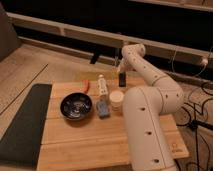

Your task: Place the eraser in the ceramic cup

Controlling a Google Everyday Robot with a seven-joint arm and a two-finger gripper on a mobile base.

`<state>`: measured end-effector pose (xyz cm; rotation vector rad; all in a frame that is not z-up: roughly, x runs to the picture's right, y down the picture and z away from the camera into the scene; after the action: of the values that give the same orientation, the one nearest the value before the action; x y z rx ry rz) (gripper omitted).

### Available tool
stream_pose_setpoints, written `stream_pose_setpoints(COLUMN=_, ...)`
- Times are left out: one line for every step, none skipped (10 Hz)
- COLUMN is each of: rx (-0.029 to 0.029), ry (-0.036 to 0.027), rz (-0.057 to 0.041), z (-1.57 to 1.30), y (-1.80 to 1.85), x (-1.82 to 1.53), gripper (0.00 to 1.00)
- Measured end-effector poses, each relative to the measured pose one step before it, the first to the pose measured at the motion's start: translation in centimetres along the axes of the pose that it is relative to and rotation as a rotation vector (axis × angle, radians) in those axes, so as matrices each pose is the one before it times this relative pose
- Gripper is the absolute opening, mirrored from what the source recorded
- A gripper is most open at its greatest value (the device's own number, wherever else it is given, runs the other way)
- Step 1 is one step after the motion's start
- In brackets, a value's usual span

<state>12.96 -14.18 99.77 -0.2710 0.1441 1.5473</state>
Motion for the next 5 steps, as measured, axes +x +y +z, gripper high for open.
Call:
stream_pose_setpoints(rx=-0.00189, ry=-0.02999, rz=-0.02565, z=-1.351, y=1.289, x=-1.031, gripper=0.00)
stream_pose_setpoints(rx=-0.00440, ry=-0.02067, rz=-0.02392, z=-0.968, y=1.088, x=-0.618, gripper=0.00)
stream_pose_setpoints(rx=-0.00612, ry=-0.01598, rz=-0.01997, z=-0.777, y=0.976, x=-0.428, gripper=0.00)
stream_pose_setpoints(rx=-0.00366, ry=-0.01978, rz=-0.03088, z=-1.014, y=1.314, x=-0.312, gripper=0.00)
stream_pose_setpoints(rx=0.00210, ry=-0.00878, rz=-0.01525, z=-0.568, y=0.569, x=-0.021, gripper=0.00)
